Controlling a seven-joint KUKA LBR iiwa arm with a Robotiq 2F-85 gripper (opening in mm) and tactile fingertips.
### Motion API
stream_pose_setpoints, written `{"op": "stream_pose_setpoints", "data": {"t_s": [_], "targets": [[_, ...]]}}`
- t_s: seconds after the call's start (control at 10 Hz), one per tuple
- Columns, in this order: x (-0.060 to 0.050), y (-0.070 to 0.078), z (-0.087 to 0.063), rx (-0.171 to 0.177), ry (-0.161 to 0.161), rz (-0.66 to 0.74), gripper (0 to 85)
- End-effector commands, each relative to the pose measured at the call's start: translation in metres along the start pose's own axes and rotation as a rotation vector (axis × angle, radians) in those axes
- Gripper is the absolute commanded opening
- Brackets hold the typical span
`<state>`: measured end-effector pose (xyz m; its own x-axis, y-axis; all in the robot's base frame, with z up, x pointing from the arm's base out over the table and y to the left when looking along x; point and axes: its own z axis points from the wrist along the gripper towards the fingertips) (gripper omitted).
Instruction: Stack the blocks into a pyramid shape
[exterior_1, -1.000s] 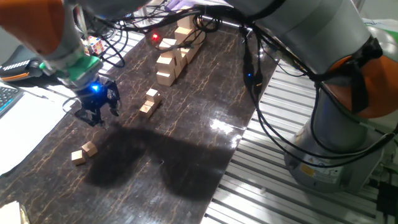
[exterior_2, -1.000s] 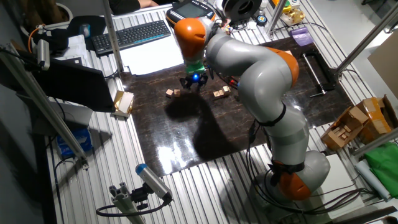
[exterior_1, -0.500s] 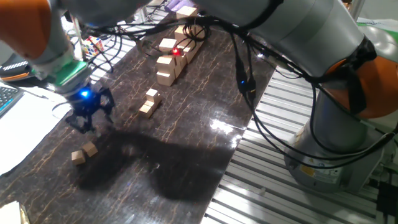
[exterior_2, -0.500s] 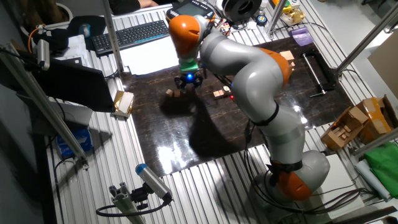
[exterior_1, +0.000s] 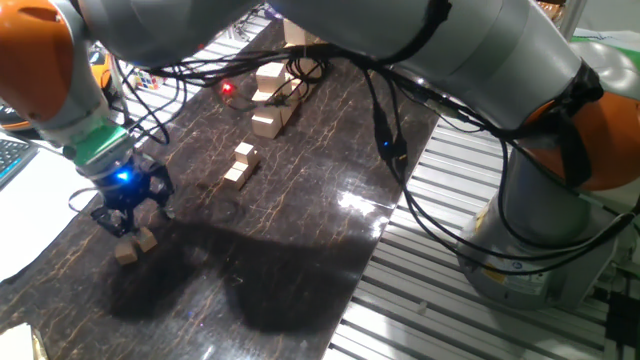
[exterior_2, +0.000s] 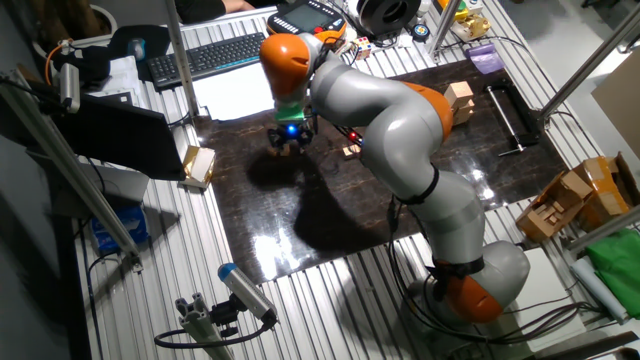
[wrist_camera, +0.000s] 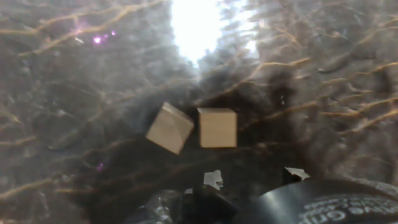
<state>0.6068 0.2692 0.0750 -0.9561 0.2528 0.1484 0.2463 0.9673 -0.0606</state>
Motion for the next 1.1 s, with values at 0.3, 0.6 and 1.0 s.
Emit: {"op": "stream_pose_setpoints", "data": {"t_s": [0.3, 0.6, 1.0], "targets": [[-0.003, 0.012, 0.012, -0.007, -0.038, 0.021, 54.7], [-0.011, 0.013, 0.021, -0.019, -0.054, 0.021, 54.7], [-0.017, 0.014, 0.028, -0.021, -0.063, 0.014, 55.3]]}}
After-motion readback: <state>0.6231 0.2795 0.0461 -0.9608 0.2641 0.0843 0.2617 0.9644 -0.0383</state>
